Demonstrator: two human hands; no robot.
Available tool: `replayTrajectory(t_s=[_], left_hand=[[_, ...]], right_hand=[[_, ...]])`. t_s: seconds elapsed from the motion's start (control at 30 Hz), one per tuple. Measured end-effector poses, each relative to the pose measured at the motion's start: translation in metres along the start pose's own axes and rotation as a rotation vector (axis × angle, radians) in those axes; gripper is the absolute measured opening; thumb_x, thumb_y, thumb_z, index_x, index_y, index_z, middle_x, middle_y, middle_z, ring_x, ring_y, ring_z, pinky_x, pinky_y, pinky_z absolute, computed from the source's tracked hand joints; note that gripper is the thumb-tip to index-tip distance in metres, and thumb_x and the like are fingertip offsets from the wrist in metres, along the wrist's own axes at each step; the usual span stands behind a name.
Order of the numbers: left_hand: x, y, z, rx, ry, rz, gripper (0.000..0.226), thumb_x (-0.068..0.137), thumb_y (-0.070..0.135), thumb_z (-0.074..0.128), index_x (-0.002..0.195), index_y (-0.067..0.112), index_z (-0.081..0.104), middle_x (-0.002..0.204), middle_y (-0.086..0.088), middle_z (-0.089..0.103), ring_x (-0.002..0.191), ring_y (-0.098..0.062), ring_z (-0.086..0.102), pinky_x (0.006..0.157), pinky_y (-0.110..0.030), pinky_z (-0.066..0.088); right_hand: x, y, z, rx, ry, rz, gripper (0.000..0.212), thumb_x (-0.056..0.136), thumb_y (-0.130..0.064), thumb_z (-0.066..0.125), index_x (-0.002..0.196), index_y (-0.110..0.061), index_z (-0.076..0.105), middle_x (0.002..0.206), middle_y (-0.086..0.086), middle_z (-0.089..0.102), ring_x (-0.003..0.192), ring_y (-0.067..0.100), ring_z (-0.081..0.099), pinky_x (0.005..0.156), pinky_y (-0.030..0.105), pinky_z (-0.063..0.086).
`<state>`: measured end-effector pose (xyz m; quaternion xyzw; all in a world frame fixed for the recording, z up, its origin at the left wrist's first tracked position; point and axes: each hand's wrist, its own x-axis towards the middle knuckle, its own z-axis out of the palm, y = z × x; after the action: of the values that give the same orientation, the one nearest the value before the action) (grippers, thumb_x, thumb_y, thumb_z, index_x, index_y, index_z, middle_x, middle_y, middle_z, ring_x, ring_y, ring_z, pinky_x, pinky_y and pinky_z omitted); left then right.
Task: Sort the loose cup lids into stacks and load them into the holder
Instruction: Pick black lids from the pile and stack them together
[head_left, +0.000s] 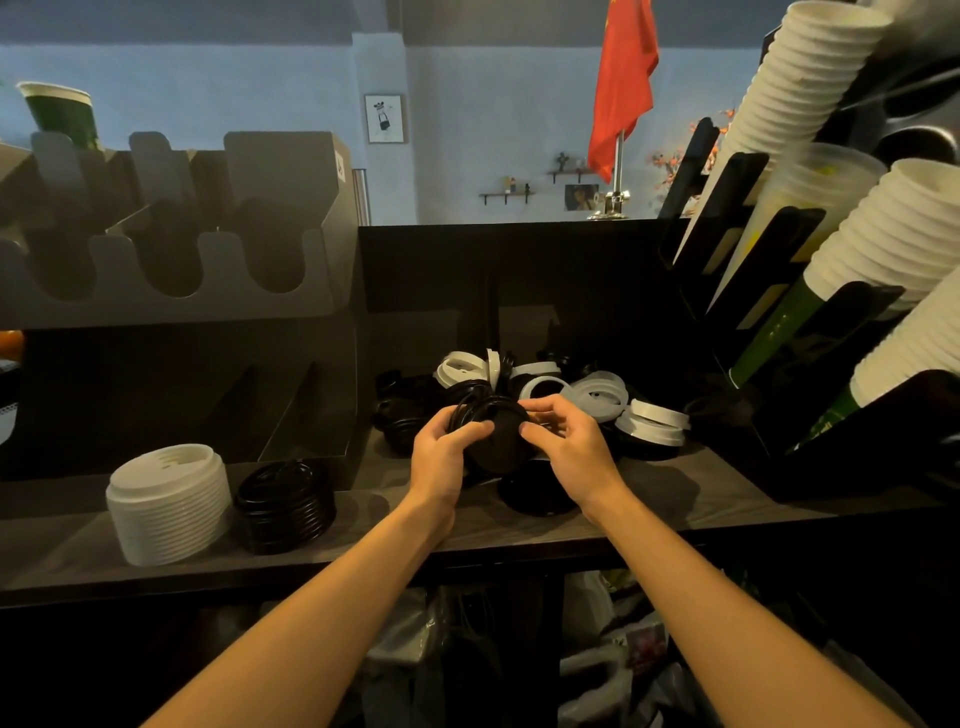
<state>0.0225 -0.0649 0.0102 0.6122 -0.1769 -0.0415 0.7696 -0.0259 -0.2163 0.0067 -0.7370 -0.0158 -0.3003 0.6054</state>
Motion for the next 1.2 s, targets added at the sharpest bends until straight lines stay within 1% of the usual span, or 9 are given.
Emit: replayTrajectory(t_s=[0.17,0.4,0.57,0.7,0.8,0.9,0.97,1.1,1.2], left_hand=[[-0.001,0.000,0.000,-0.002,0.007,0.000,0.013,0.090,0.016,0.069,0.103,0.016,0.071,0.097,-0.004,0.076,0.099,-0.024,0.072,0.084,-0.043,0.062],[-0.002,0.002,0.001,-0.005,0.023,0.003,0.012,0.090,0.015,0.070,0.102,0.019,0.071,0.097,-0.003,0.076,0.098,-0.023,0.072,0.084,-0.045,0.062],[-0.002,0.006,-0.001,-0.003,0.068,0.036,0.011,0.090,0.018,0.071,0.102,0.017,0.072,0.093,-0.005,0.077,0.090,-0.021,0.074,0.081,-0.043,0.063],[0.016,0.015,-0.011,0.010,0.195,0.081,0.009,0.091,0.022,0.069,0.098,0.017,0.072,0.092,-0.007,0.075,0.094,-0.027,0.072,0.087,-0.043,0.061],[0.028,0.014,-0.019,0.066,0.230,0.097,0.011,0.091,0.027,0.070,0.097,0.020,0.073,0.093,-0.007,0.075,0.095,-0.027,0.072,0.091,-0.050,0.059],[0.033,0.003,-0.020,0.097,0.231,0.084,0.010,0.093,0.023,0.069,0.099,0.016,0.072,0.092,-0.006,0.075,0.094,-0.025,0.072,0.088,-0.041,0.059],[0.037,-0.003,-0.021,0.088,0.226,0.062,0.010,0.093,0.022,0.069,0.099,0.015,0.073,0.093,-0.006,0.076,0.094,-0.024,0.073,0.090,-0.043,0.059],[0.043,-0.005,-0.023,0.011,0.244,-0.001,0.011,0.094,0.022,0.067,0.099,0.013,0.072,0.096,-0.010,0.076,0.095,-0.026,0.072,0.092,-0.044,0.058],[0.044,-0.004,-0.025,-0.093,0.272,-0.067,0.007,0.095,0.021,0.066,0.095,0.015,0.070,0.098,-0.011,0.074,0.096,-0.025,0.071,0.092,-0.039,0.056]], right_hand=[[0.000,0.002,0.001,-0.009,0.009,-0.007,0.013,0.092,-0.010,0.066,0.099,-0.021,0.069,0.098,-0.003,0.070,0.093,0.004,0.065,0.075,0.015,0.053],[0.002,0.004,0.000,-0.066,0.007,-0.019,0.021,0.091,-0.011,0.069,0.107,-0.025,0.065,0.104,-0.002,0.067,0.101,0.010,0.063,0.079,0.018,0.054],[0.005,0.004,-0.001,-0.034,0.025,0.010,0.012,0.097,-0.024,0.061,0.108,-0.027,0.066,0.104,-0.002,0.069,0.101,0.010,0.064,0.090,0.030,0.055],[0.009,0.010,-0.003,-0.313,0.155,0.023,0.009,0.101,-0.033,0.054,0.099,-0.030,0.062,0.097,-0.008,0.066,0.094,0.013,0.063,0.084,0.039,0.055],[0.013,0.016,0.000,-0.567,0.083,0.024,0.011,0.098,-0.028,0.058,0.109,-0.030,0.058,0.113,-0.009,0.060,0.106,0.012,0.057,0.086,0.032,0.051],[0.017,0.017,0.002,-0.741,0.020,-0.029,0.028,0.096,-0.031,0.060,0.123,-0.025,0.059,0.126,-0.007,0.055,0.119,0.013,0.050,0.095,0.030,0.046],[0.018,0.017,0.004,-0.841,-0.049,-0.053,0.037,0.095,-0.035,0.059,0.131,-0.025,0.056,0.131,-0.006,0.053,0.126,0.015,0.044,0.102,0.032,0.041],[0.019,0.015,0.008,-0.958,-0.185,0.019,0.036,0.096,-0.044,0.054,0.128,-0.028,0.059,0.128,-0.005,0.055,0.127,0.018,0.042,0.107,0.036,0.033],[0.018,0.013,0.009,-0.821,-0.116,0.002,0.025,0.096,-0.048,0.055,0.110,-0.031,0.066,0.112,-0.011,0.061,0.113,0.014,0.051,0.100,0.038,0.042]])
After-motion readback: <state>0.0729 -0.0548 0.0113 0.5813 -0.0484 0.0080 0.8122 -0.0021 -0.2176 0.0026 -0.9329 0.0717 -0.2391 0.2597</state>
